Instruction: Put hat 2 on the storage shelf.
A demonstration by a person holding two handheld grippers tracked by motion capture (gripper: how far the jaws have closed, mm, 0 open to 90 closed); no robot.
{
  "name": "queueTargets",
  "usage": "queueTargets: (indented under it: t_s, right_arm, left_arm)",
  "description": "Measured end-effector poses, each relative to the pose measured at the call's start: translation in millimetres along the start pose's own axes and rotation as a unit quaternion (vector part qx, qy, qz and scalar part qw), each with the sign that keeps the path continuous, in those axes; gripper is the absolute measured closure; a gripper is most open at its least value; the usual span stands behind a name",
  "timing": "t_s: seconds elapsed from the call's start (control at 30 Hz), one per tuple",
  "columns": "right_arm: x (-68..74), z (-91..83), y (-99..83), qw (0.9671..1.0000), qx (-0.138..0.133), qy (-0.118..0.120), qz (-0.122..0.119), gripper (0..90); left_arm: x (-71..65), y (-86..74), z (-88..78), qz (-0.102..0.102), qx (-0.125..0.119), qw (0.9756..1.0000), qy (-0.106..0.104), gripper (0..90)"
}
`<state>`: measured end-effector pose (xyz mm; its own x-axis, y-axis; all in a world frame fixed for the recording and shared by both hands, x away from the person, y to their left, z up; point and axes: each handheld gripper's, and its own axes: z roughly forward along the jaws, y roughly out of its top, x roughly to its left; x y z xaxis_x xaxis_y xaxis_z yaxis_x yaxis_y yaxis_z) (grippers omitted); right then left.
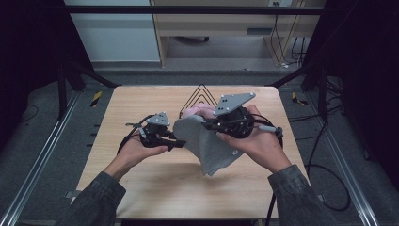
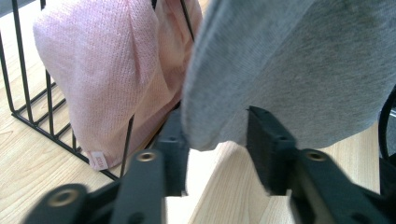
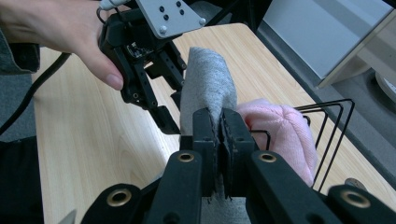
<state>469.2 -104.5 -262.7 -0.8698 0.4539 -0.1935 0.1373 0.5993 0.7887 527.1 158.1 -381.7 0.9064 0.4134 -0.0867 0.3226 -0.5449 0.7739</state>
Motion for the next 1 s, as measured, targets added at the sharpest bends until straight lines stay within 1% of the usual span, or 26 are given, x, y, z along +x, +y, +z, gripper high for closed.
queueTargets:
  t_s: [0.03,0.07,0.1,0.13,0.17,0.2,0.27,0.3,0.33,0.37,0.4,0.53,0.57,0.67,0.77,0.83,0.87,0.9,0.93,0.97,1.0]
  right_arm:
    - [-0.5,0.3,-0.5,1.0,0.0,0.0,0.0,85.9]
    - [-0.5,0.3,-0.5,1.0,0.0,0.0,0.0,85.9]
    - [-1.7,0.8,-1.8,1.0,0.001,-0.001,0.004,85.9]
    - [-2.4,1.0,-2.6,1.0,0.0,-0.002,0.006,85.9]
    - [-2.4,1.0,-2.6,1.0,0.0,-0.002,0.006,85.9]
    - [-4.3,0.3,-4.4,1.0,0.0,-0.005,0.007,85.9]
    - [-6.3,-1.4,-6.1,0.9999,-0.001,-0.01,0.013,85.9]
    - [-6.3,-1.4,-6.1,0.9999,-0.001,-0.01,0.013,85.9]
    - [-10.0,-4.5,-8.8,0.9996,-0.002,-0.018,0.02,85.9]
    - [-11.4,-5.7,-9.6,0.9995,-0.003,-0.022,0.023,85.9]
    - [-13.5,-7.3,-10.7,0.9993,-0.004,-0.026,0.027,85.9]
    - [-20.7,-13.6,-14.4,0.9981,-0.015,-0.038,0.045,85.9]
    - [-22.3,-14.5,-15.1,0.9978,-0.018,-0.041,0.048,85.9]
    - [-26.2,-15.6,-16.2,0.9967,-0.028,-0.048,0.06,85.9]
    - [-29.1,-17.4,-15.0,0.9954,-0.041,-0.053,0.068,85.9]
    - [-31.1,-19.6,-13.6,0.9942,-0.052,-0.051,0.079,85.9]
    - [-31.1,-19.6,-13.6,0.9942,-0.052,-0.051,0.079,85.9]
    - [-33.4,-22.1,-11.5,0.9934,-0.06,-0.053,0.083,85.9]
    - [-34.3,-23.6,-9.9,0.993,-0.062,-0.056,0.083,85.8]
    - [-35.3,-25.2,-8.0,0.9925,-0.066,-0.058,0.085,85.9]
    - [-36.4,-26.5,-5.7,0.9921,-0.07,-0.059,0.085,85.9]
  left_arm:
    - [0.1,0.5,0.1,0.0,0.0,1.0,0.001,71.4]
    - [0.0,1.4,0.0,0.001,-0.001,1.0,0.001,71.4]
    - [-0.4,4.3,-0.5,0.006,0.002,1.0,0.003,79.6]
    - [-1.2,6.0,-0.7,0.004,0.001,1.0,0.005,83.3]
    - [-1.2,6.0,-0.7,0.004,0.001,1.0,0.005,85.5]
    - [-1.9,10.1,-3.4,0.004,0.005,0.9999,0.014,86.5]
    - [-2.6,15.2,-8.1,0.0,0.008,0.9997,0.023,86.8]
    - [-2.6,15.2,-8.1,0.0,0.008,0.9997,0.023,86.8]
    - [-3.3,19.0,-12.1,0.0,0.011,0.9995,0.03,86.9]
    - [-4.6,25.7,-19.0,0.006,0.02,0.9991,0.037,86.8]
    - [-6.0,29.7,-23.0,0.006,0.018,0.9991,0.039,86.8]
    - [-9.9,46.9,-41.4,0.023,0.023,0.998,0.054,86.8]
    - [-10.9,51.0,-44.9,0.022,0.025,0.9978,0.058,86.8]
    - [-14.7,64.0,-54.9,0.031,0.03,0.9963,0.074,86.8]
    - [-18.4,76.0,-64.1,0.039,0.031,0.9946,0.091,86.8]
    - [-19.2,82.5,-70.1,0.042,0.032,0.9933,0.103,86.8]
    - [-19.2,82.5,-70.1,0.042,0.032,0.9933,0.103,86.8]
    - [-19.2,88.4,-76.3,0.04,0.026,0.9929,0.109,86.8]
    - [-19.2,88.4,-76.3,0.04,0.026,0.9929,0.109,86.8]
    - [-20.3,94.6,-81.1,0.042,0.021,0.9923,0.115,86.8]
    - [-20.3,94.6,-81.1,0.042,0.021,0.9923,0.115,86.8]
